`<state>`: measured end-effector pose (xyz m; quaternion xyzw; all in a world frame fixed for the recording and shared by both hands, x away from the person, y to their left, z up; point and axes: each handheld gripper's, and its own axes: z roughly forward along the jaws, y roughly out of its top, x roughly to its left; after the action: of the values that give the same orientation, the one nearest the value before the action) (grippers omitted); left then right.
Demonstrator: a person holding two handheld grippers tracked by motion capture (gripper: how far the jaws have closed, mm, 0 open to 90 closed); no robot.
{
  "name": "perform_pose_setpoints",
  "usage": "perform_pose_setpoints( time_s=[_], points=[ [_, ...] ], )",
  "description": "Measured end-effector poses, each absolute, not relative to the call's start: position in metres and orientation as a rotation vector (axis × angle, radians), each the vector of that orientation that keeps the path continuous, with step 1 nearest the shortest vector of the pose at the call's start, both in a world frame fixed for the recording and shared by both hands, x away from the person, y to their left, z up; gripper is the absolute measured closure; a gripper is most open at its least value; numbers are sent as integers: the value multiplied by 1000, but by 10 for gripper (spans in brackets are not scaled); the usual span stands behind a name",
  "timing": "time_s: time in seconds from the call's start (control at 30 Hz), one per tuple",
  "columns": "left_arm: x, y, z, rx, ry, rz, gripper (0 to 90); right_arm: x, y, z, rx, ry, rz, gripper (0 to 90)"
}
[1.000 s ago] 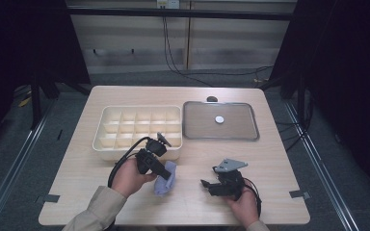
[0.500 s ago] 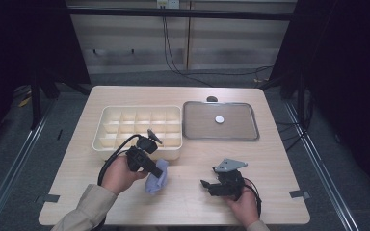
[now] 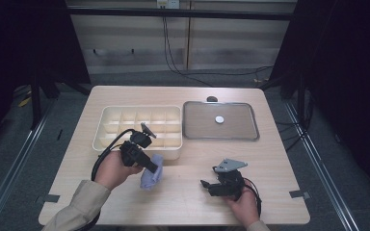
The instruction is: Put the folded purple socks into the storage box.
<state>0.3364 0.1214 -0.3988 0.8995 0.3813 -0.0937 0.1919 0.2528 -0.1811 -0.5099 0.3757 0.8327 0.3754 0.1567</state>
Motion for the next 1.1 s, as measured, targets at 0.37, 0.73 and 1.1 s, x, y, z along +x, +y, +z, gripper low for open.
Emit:
perform_pose_setpoints(
  time_s=[0.37,0.73,1.1],
  points=[
    [340,126,-390,2533,1071,-256,764,253,-181,-510,1075,2386,1074,295],
    [344,135,-376,2528,1085,-238,764,253,-181,-510,1074,2387,1074,293],
    [350,148,-362,2508,1105,-223,763,253,-181,-510,1076,2386,1076,292]
  ],
)
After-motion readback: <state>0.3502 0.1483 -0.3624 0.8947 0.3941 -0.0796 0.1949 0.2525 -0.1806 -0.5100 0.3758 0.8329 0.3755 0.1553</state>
